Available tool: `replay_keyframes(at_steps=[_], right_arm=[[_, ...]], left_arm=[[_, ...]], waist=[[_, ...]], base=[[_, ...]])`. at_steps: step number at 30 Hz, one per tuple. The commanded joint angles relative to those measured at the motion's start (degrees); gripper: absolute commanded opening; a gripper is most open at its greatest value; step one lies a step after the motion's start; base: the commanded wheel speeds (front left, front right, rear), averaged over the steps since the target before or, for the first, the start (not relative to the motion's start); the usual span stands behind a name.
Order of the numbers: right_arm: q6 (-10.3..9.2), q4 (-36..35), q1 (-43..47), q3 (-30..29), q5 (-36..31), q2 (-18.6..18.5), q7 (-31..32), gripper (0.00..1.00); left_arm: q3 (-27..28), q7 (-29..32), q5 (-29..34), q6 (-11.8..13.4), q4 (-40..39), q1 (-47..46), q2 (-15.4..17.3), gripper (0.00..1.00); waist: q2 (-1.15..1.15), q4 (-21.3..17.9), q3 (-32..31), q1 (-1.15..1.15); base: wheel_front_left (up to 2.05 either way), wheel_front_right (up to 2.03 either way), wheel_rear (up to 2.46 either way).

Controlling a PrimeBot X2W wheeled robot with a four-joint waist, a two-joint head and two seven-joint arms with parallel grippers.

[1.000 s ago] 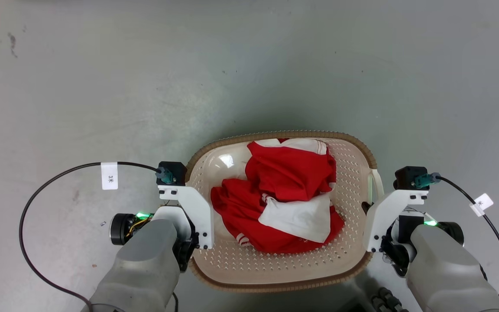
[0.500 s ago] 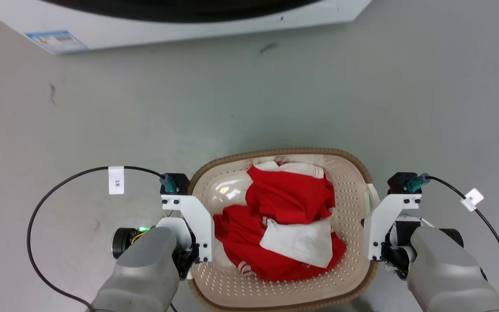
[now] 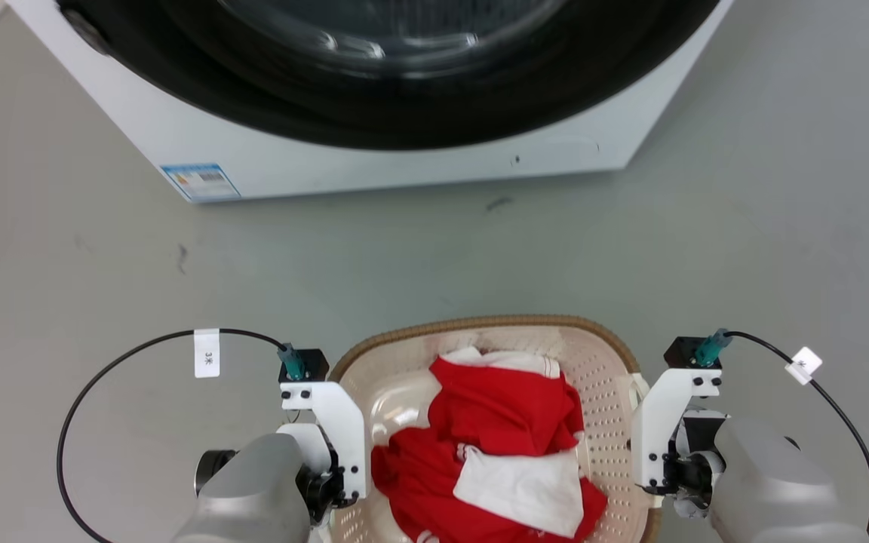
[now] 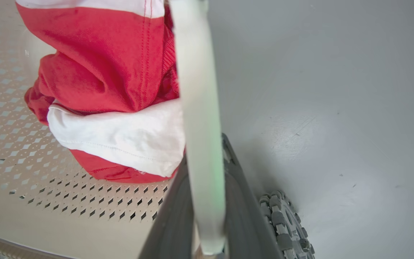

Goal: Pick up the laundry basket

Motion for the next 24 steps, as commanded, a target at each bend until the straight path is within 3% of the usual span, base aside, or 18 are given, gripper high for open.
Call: replay_keyframes(at_steps=[1, 24], right_arm=[[0.18, -0.5, 0.3, 0.2, 0.4, 0.9, 0.4, 0.0], [0.18, -3.0, -2.5, 4.2, 8.7, 0.8, 20.8, 0.0]], left_arm=[[-0.1, 0.4, -0.3, -0.6, -0.4, 0.6, -1.2, 0.0], [-1.3, 14.3, -1.4, -0.4, 1.1, -1.9, 1.8, 0.0]], waist=[[0.0, 1.4, -2.7, 0.0], [0.0, 2.6, -14.0, 0.0]], base=[[0.0, 0.0, 0.0], [0.0, 0.0, 0.0]])
